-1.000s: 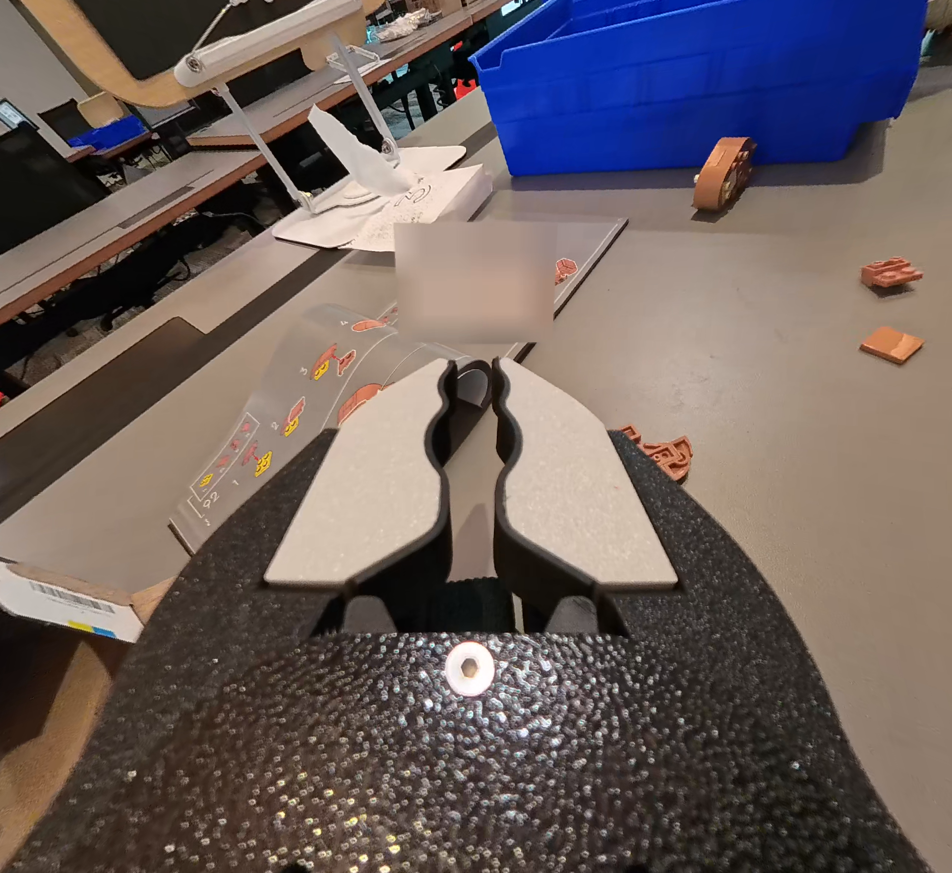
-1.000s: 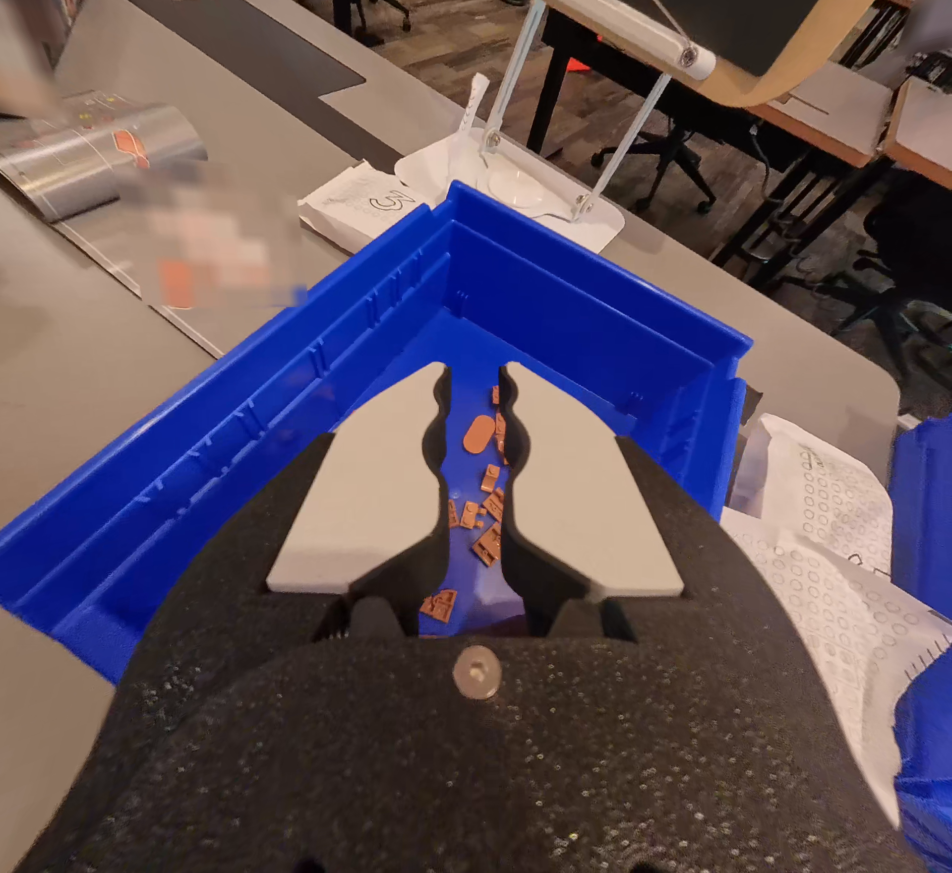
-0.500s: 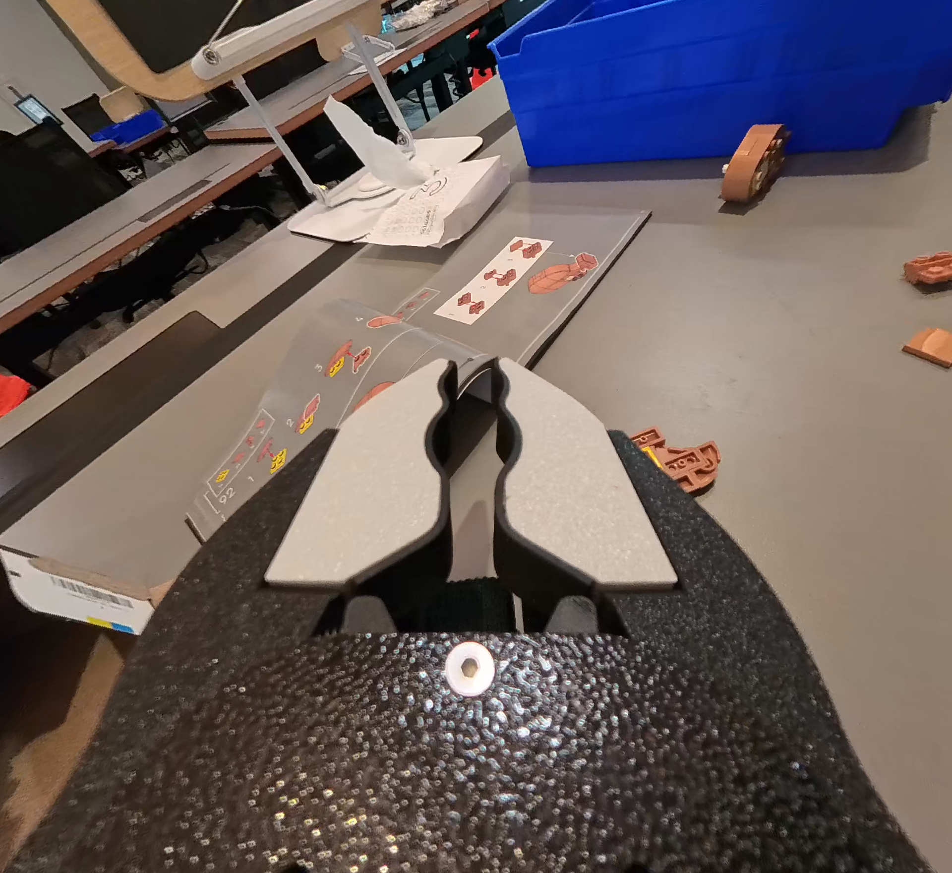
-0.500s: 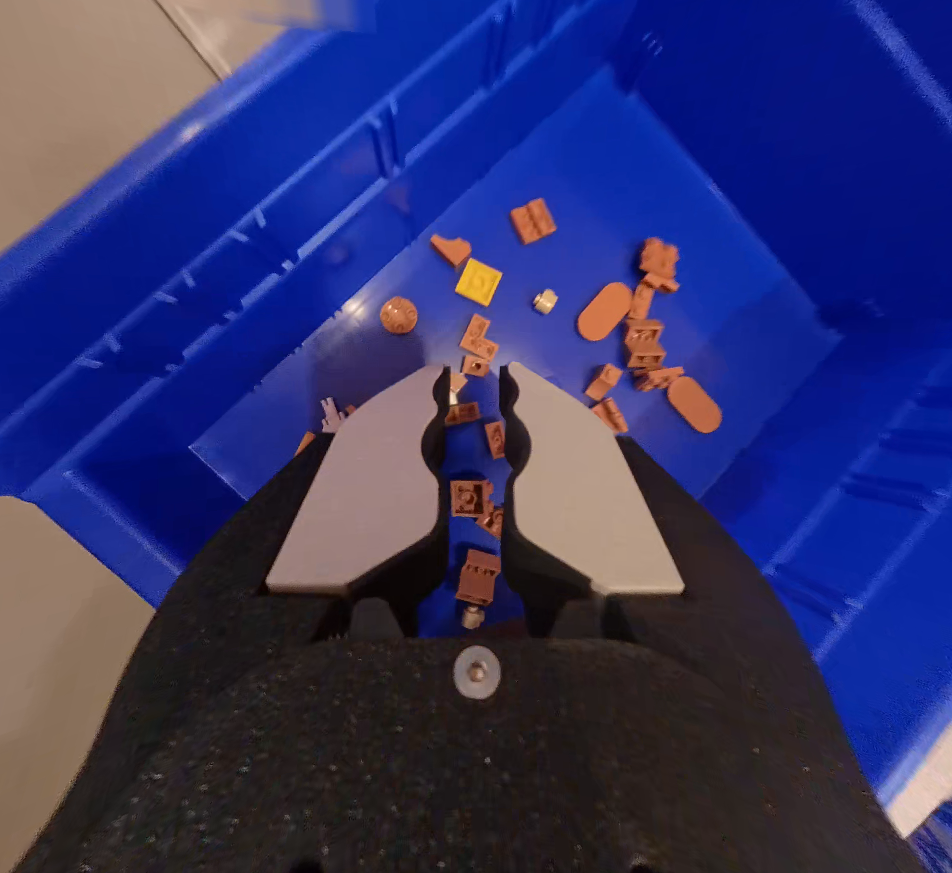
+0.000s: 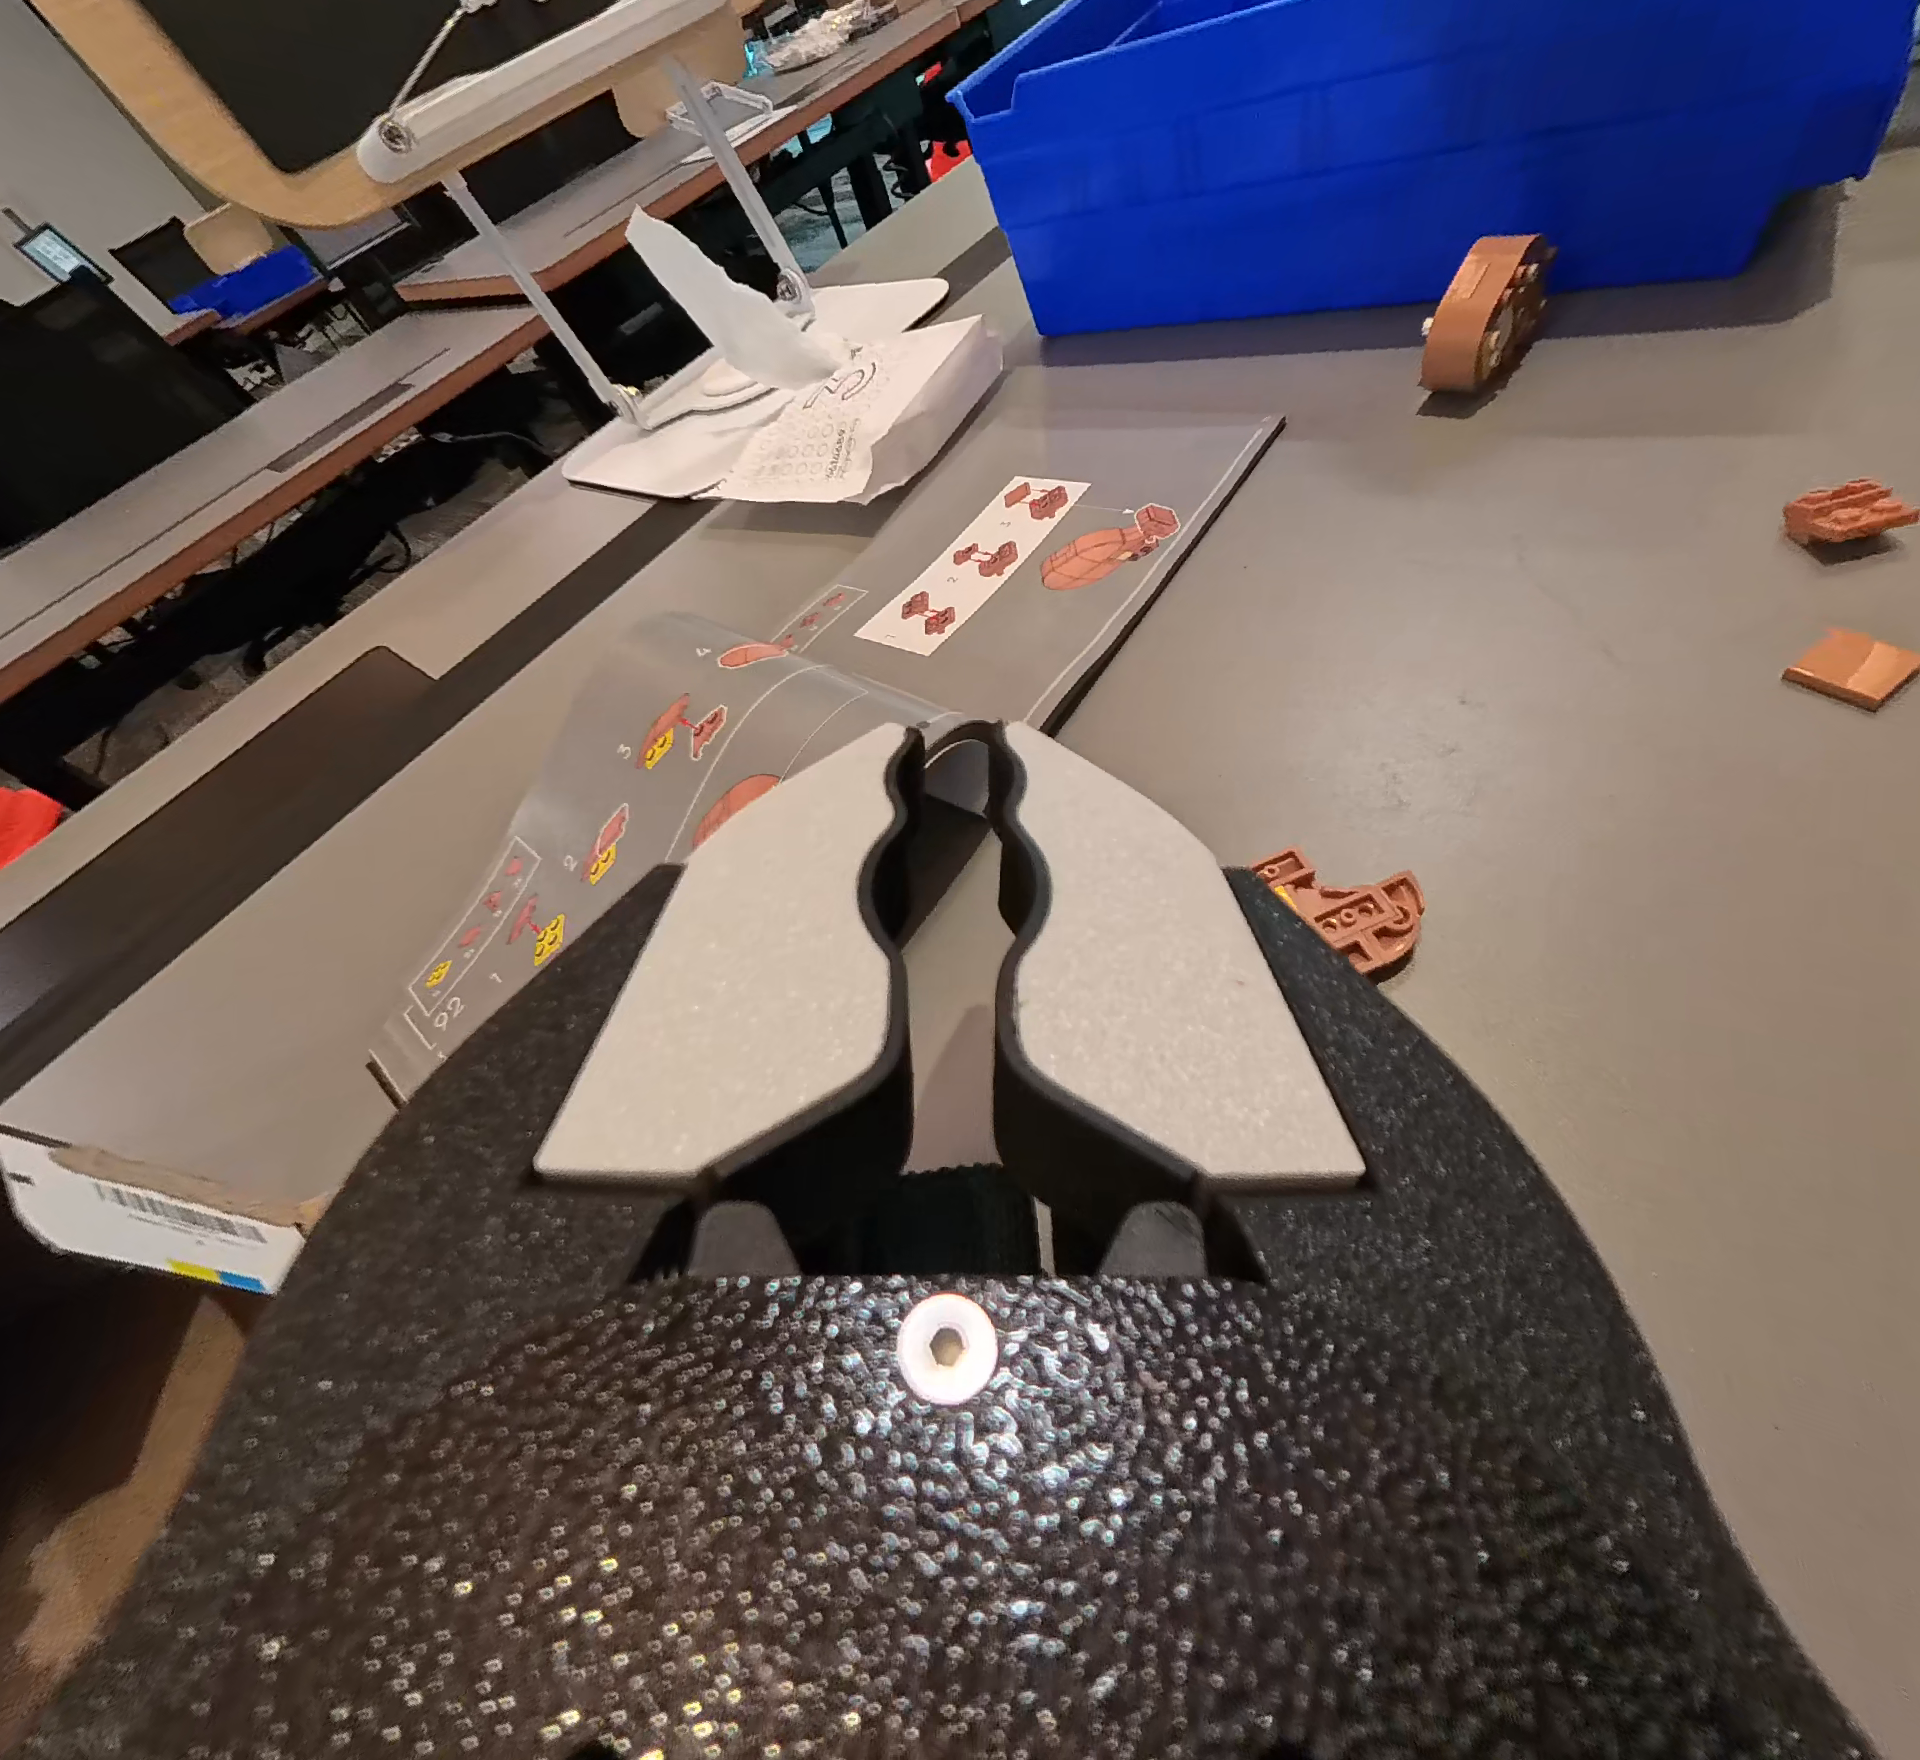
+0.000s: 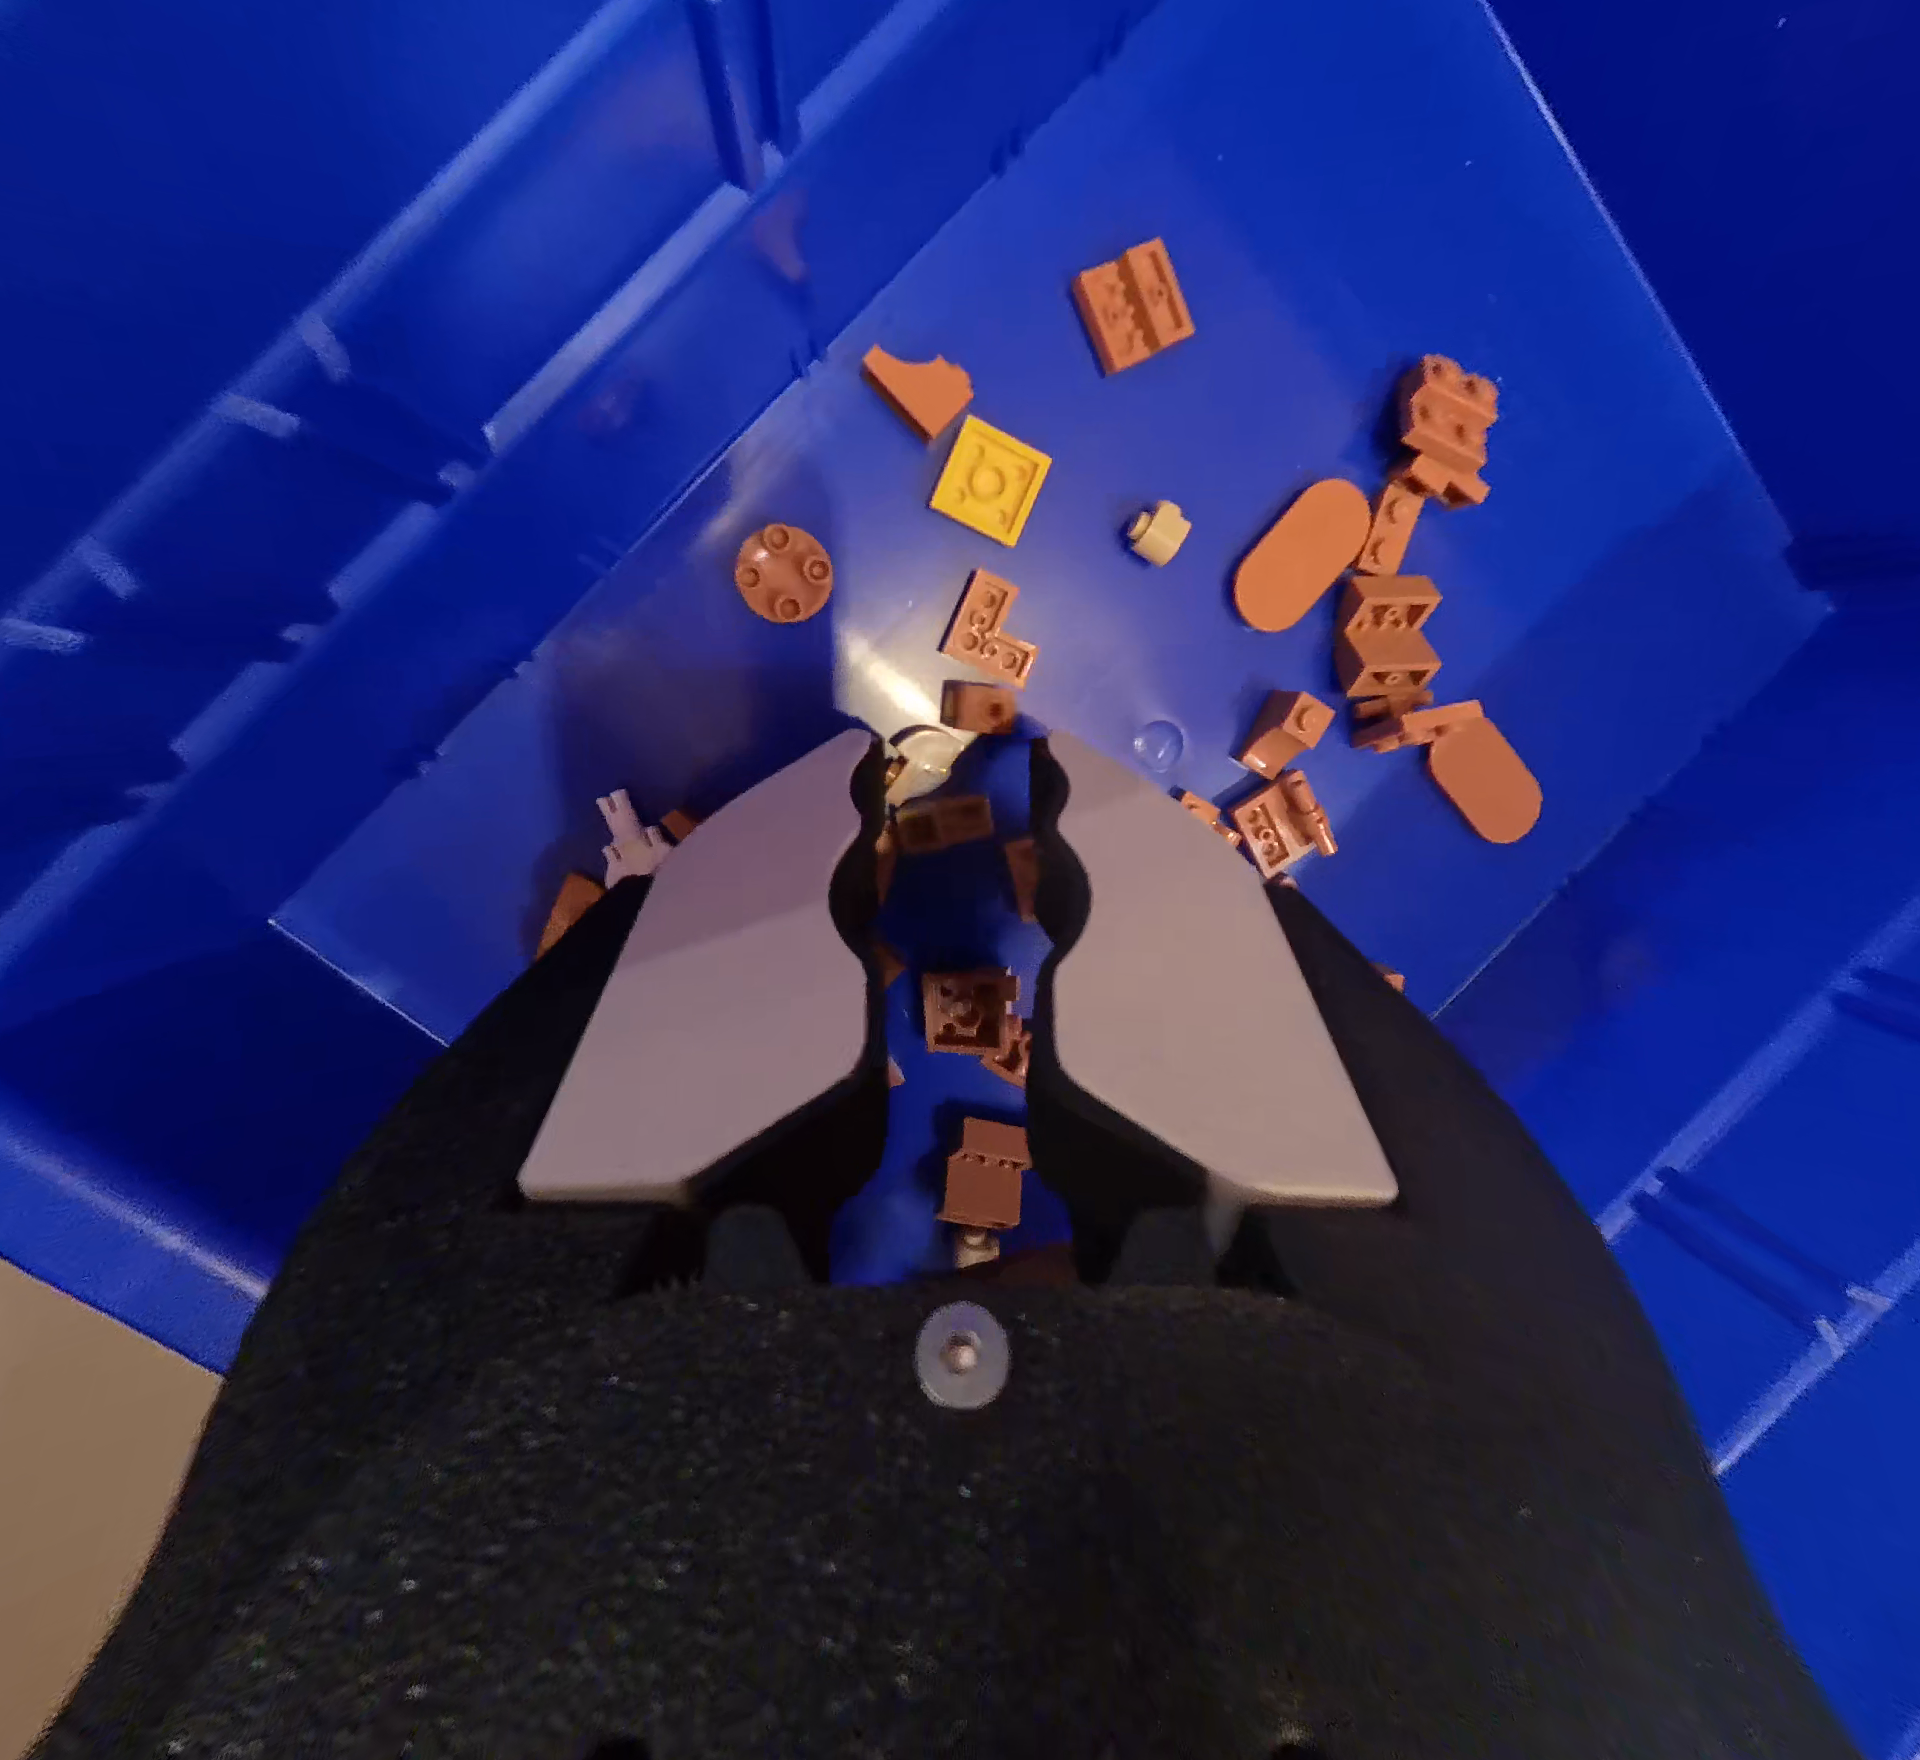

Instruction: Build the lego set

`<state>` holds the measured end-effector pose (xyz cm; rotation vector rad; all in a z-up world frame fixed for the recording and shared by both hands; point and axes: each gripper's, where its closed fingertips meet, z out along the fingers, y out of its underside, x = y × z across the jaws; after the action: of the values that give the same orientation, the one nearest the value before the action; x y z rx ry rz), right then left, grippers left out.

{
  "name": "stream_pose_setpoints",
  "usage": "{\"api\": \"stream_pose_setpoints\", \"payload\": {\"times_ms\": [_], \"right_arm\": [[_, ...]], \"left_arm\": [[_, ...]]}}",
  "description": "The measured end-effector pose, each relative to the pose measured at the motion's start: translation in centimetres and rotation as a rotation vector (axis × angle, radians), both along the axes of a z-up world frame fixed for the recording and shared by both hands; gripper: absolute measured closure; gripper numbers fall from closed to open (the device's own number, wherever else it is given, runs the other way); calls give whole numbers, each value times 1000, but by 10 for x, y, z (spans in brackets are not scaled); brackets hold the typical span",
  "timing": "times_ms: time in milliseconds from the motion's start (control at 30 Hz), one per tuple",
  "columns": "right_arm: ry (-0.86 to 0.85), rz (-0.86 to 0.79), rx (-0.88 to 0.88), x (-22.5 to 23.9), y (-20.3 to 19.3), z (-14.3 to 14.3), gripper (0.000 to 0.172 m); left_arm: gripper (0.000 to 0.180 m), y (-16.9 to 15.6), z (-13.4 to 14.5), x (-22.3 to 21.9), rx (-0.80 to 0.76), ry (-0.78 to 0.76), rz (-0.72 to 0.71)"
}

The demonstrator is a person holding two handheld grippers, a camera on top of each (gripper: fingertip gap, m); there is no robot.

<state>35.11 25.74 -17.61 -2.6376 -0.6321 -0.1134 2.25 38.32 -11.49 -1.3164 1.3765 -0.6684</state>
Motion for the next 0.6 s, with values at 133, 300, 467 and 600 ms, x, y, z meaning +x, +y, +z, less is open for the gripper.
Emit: {"api": "stream_pose_setpoints", "payload": {"times_ms": [133,300,467,600], "right_arm": [[9,1,20,-2,-1,5,145],[31,4,-9,-6,-3,-2,153],[48,-1,-23,-7,-6,-3,159],[104,4,47,-11,-2,12,160]], "left_arm": [[169,0,0,-1,-5,-2,1],[169,0,-1,0,-6,3,1],[170,0,0,-1,-9,-3,1],[170,0,0,-1,-10,-5,0]]}}
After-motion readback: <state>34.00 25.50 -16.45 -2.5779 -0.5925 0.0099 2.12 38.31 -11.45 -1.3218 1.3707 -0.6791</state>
